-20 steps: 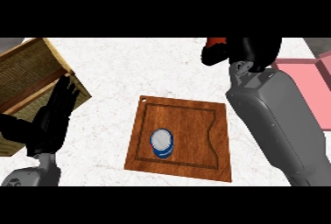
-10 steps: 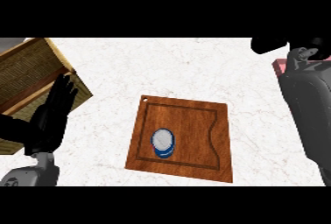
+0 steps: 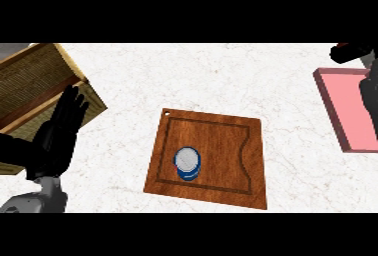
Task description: Pick the bell pepper from the cutting board and place it in the cardboard box
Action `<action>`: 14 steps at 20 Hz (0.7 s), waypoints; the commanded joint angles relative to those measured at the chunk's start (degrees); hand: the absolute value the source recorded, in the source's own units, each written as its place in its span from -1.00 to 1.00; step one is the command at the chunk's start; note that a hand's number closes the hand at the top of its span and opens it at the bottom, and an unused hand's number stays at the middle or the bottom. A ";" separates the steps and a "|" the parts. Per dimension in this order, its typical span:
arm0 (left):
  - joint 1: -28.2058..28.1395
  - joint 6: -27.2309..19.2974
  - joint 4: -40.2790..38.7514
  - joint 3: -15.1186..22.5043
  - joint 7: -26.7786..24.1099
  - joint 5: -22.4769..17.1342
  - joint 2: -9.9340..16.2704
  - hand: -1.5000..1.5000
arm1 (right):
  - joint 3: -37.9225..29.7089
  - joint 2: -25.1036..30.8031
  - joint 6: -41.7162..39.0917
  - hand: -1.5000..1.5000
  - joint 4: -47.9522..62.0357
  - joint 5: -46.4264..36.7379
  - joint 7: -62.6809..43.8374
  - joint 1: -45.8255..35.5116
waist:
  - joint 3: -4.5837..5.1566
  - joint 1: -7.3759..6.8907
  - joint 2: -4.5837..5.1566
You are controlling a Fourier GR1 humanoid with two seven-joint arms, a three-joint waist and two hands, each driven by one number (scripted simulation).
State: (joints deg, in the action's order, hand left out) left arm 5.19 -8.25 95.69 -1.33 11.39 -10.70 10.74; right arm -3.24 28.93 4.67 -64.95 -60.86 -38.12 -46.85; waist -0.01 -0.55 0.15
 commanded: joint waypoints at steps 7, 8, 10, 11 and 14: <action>1.14 -1.32 -1.61 2.26 -0.76 2.30 -2.55 0.00 | 0.36 5.22 -11.57 1.00 20.59 -0.44 7.82 1.97 | 0.01 -0.67 0.40; 4.05 -0.81 -2.31 0.14 2.02 0.45 -1.07 0.00 | -0.98 4.63 -11.70 -1.00 22.73 0.71 7.85 1.36 | -0.02 -0.57 0.42; 4.34 -0.20 -4.84 0.06 -0.75 1.21 -1.21 0.00 | -3.04 4.24 -12.72 -1.00 26.54 2.71 9.32 -0.28 | -0.01 -0.48 0.47; 1.32 0.38 -0.11 -0.15 0.36 0.72 -0.31 0.00 | -4.63 5.09 -9.30 -1.00 29.08 3.01 12.01 -1.12 | -0.04 -0.90 0.24; 1.38 1.38 -4.98 -1.12 -3.51 0.14 -1.40 0.00 | -8.17 7.71 -1.08 -1.00 32.01 4.72 19.74 -0.99 | -0.05 -0.69 0.42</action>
State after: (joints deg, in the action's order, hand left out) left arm 7.21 -8.05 93.32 -1.43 10.53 -9.92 9.63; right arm -7.94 34.30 -0.87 -38.00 -58.10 -24.75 -47.05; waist -0.08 -1.23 0.49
